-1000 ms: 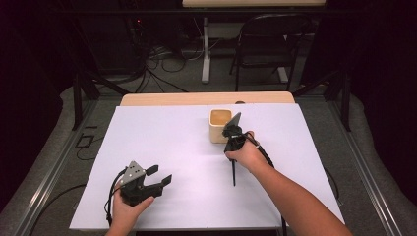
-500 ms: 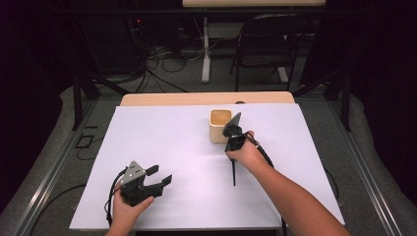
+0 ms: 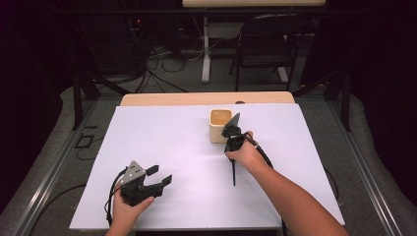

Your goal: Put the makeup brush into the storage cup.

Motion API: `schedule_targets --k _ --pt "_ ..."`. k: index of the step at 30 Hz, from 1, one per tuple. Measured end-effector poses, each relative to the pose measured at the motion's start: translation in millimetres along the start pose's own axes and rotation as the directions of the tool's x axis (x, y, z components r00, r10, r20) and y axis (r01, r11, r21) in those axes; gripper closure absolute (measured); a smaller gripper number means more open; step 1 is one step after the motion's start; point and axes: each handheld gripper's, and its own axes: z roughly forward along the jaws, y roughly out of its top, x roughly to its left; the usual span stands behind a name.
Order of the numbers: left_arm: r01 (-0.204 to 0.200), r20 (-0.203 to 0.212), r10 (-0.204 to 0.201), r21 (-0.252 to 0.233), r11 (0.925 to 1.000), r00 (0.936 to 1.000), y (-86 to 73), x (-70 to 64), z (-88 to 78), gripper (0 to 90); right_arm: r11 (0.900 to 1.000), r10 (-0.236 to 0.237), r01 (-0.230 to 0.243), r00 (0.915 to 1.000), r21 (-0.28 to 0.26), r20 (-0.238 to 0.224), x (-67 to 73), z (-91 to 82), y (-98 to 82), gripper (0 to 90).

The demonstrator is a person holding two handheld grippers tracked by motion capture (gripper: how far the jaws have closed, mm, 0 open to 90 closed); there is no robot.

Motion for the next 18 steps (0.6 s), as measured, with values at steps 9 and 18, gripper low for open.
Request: schedule_targets --k 9,18 --pt "0.0 0.0 0.0 0.001 1.0 1.0 0.0 -0.1 0.0 34.3 1.0 0.008 -0.008 1.0 -0.008 -0.005 -0.5 2.2 0.2 72.7" --pt "-0.001 0.001 0.001 0.004 1.0 1.0 0.1 0.1 0.0 34.3 1.0 0.006 -0.006 1.0 0.008 -0.003 -1.7 2.0 1.1 75.1"
